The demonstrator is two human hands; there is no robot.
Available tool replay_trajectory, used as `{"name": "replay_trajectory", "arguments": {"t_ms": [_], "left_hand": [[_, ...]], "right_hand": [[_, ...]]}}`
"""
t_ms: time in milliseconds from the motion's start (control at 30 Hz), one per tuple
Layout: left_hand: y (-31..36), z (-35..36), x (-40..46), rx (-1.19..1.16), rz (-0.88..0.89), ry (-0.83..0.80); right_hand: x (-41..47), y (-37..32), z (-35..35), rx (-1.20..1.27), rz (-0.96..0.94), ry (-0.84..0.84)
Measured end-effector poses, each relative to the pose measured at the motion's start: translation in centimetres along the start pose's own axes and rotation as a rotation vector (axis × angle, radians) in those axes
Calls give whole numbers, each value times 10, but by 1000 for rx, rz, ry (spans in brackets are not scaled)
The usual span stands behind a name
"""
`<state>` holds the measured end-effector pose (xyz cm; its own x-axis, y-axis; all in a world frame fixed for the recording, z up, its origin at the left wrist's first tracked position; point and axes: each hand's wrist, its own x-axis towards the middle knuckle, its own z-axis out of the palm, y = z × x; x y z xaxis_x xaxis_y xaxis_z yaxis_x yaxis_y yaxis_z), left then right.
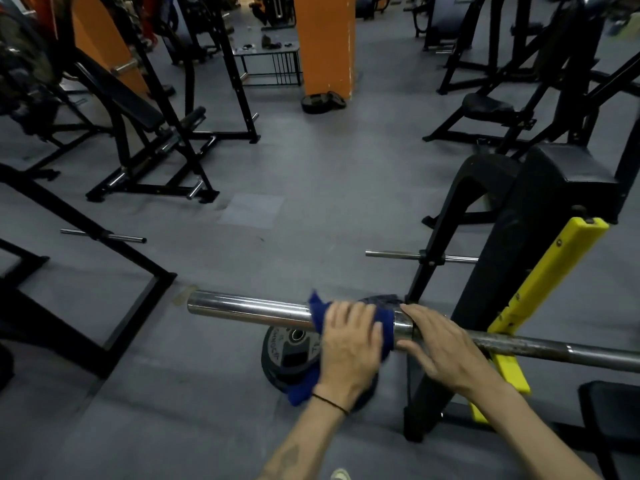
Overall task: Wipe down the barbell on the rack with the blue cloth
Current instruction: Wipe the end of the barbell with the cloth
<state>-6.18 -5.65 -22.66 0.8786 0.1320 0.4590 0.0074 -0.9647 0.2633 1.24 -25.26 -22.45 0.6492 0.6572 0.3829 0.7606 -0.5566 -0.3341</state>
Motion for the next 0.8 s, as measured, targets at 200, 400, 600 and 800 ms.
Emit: {"name": "replay_trajectory", "arguments": {"t_ms": [200, 400, 600, 800], "left_hand": [[-65, -20, -3, 25, 52, 35], [-142, -50, 4, 113, -183, 101], [-8, -2, 6, -48, -5, 2], [-36, -11, 4, -39, 171, -44]], "right_hand": [[-1, 1, -8, 43, -31, -70], [-1, 2, -4, 90, -12, -28], [4, -8, 1, 70, 99, 2], [1, -7, -7, 56, 68, -115]]}}
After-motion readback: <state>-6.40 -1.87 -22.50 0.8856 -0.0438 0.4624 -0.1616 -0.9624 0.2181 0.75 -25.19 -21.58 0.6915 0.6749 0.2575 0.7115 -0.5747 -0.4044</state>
